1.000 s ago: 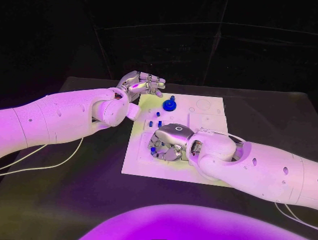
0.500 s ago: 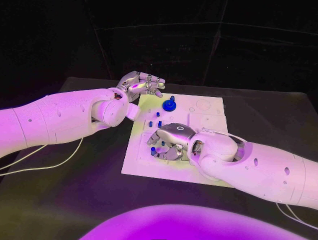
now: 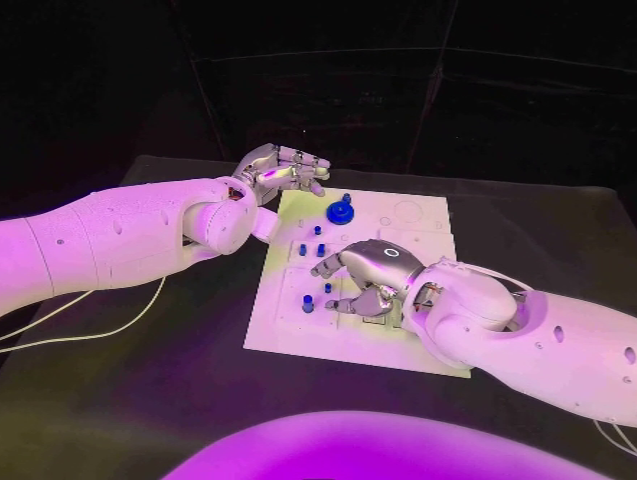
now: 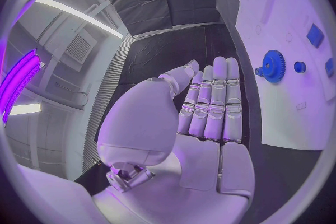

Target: Assemble the parts on the task board

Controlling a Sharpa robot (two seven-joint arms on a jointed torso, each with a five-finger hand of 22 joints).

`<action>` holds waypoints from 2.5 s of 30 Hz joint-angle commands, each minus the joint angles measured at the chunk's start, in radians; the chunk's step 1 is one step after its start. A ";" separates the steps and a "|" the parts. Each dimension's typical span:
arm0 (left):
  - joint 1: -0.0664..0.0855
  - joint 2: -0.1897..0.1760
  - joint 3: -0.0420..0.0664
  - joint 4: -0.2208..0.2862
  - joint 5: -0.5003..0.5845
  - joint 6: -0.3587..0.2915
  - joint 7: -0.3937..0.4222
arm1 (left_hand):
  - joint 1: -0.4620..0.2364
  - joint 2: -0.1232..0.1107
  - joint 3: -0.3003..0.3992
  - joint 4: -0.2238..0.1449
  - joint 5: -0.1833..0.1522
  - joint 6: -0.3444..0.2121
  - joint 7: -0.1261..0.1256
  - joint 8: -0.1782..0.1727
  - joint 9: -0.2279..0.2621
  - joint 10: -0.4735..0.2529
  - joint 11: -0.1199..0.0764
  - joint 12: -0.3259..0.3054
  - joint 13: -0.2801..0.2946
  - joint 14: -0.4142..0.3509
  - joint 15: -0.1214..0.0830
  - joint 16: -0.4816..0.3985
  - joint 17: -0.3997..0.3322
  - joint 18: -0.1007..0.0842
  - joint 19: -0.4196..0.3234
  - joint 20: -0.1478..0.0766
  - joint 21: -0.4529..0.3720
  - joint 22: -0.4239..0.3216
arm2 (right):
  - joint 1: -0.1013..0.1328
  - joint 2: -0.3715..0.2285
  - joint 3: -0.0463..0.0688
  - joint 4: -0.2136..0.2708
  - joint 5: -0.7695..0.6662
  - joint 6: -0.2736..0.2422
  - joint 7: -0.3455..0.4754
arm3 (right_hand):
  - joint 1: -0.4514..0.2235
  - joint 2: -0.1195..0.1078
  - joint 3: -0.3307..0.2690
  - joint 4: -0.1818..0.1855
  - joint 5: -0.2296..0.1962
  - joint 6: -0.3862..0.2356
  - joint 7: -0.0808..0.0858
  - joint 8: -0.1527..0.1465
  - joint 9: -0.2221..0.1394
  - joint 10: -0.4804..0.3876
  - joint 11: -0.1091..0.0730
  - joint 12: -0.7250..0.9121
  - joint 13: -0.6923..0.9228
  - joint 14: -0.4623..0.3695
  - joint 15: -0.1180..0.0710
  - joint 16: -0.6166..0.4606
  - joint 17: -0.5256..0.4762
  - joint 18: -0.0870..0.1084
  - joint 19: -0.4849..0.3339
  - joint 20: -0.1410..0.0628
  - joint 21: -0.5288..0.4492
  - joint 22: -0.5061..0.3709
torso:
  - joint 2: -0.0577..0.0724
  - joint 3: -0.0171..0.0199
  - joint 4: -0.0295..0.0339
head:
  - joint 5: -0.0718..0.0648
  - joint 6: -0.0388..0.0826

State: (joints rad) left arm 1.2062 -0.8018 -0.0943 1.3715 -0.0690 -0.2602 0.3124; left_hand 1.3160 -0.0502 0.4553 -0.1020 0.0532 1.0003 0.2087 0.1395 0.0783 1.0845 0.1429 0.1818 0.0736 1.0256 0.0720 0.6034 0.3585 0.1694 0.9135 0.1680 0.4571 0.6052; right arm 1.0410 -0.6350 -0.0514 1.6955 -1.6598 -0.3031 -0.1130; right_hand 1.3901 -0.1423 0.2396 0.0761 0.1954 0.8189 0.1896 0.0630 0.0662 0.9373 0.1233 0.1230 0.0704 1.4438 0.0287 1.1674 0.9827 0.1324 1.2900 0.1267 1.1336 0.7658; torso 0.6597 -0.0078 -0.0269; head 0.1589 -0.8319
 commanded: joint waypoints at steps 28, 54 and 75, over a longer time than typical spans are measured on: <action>0.001 -0.026 -0.001 0.015 -0.002 0.013 0.005 | -0.009 0.000 -0.007 0.001 -0.002 -0.005 -0.002 0.000 -0.001 -0.006 -0.002 0.006 -0.001 0.001 0.003 -0.004 -0.001 0.010 0.000 0.007 -0.006 -0.001 | 0.023 -0.397 0.031 0.164 0.290 -0.001 -0.371 | -0.138 0.026 -0.329 0.204 0.106 0.197 -0.097 0.205 0.071 0.414 -0.113 0.987 0.910 0.078 -0.091 0.212 0.257 -0.044 0.137 -0.083 0.183 0.305 | -0.002 0.0009 -0.0276 | -0.170 0.046; 0.001 -0.031 -0.001 0.019 -0.002 0.016 0.006 | -0.013 0.000 -0.011 0.002 -0.003 -0.006 -0.001 0.002 -0.001 -0.008 -0.002 0.010 -0.001 0.002 0.004 -0.006 -0.003 0.010 0.001 0.009 -0.008 -0.005 | -0.024 -0.343 0.029 0.162 0.156 0.102 -0.456 | -0.177 0.047 -0.417 0.217 0.107 0.185 -0.103 0.267 0.110 0.431 -0.116 1.099 1.081 0.086 -0.093 0.272 0.346 -0.056 0.153 -0.083 0.232 0.387 | -0.001 -0.0008 -0.0259 | -0.174 0.030; 0.001 -0.036 -0.001 0.019 -0.002 0.014 0.006 | -0.014 0.001 -0.011 0.003 -0.002 -0.007 -0.002 0.002 -0.001 -0.009 -0.002 0.011 -0.001 0.002 0.004 -0.006 -0.003 0.011 0.001 0.009 -0.009 -0.006 | -0.074 -0.290 0.029 0.126 0.114 0.148 -0.484 | -0.202 0.063 -0.420 0.213 0.120 0.182 -0.107 0.296 0.128 0.433 -0.119 1.103 1.101 0.086 -0.094 0.278 0.355 -0.057 0.152 -0.084 0.239 0.398 | -0.002 -0.0016 -0.0241 | -0.165 0.022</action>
State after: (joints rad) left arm 1.2057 -0.8369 -0.0966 1.3886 -0.0691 -0.2551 0.3111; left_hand 1.3126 -0.0469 0.4500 -0.0967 0.0532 1.0004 0.2087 0.1395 0.0785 1.0809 0.1393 0.1878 0.0737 1.0256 0.0720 0.6034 0.3568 0.1694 0.9135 0.1680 0.4532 0.6000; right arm 0.9738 -0.9290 -0.0169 1.8274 -1.5211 -0.1950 -0.5760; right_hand 1.1831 -0.0875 -0.1810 0.2930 0.3116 1.0075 0.0825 0.3600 0.1982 1.3686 0.0088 1.2198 1.1705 1.4650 -0.0612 1.4385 1.3079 0.0849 1.4369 0.0445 1.3670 1.1626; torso 0.6583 -0.0092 -0.0518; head -0.0064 -0.8086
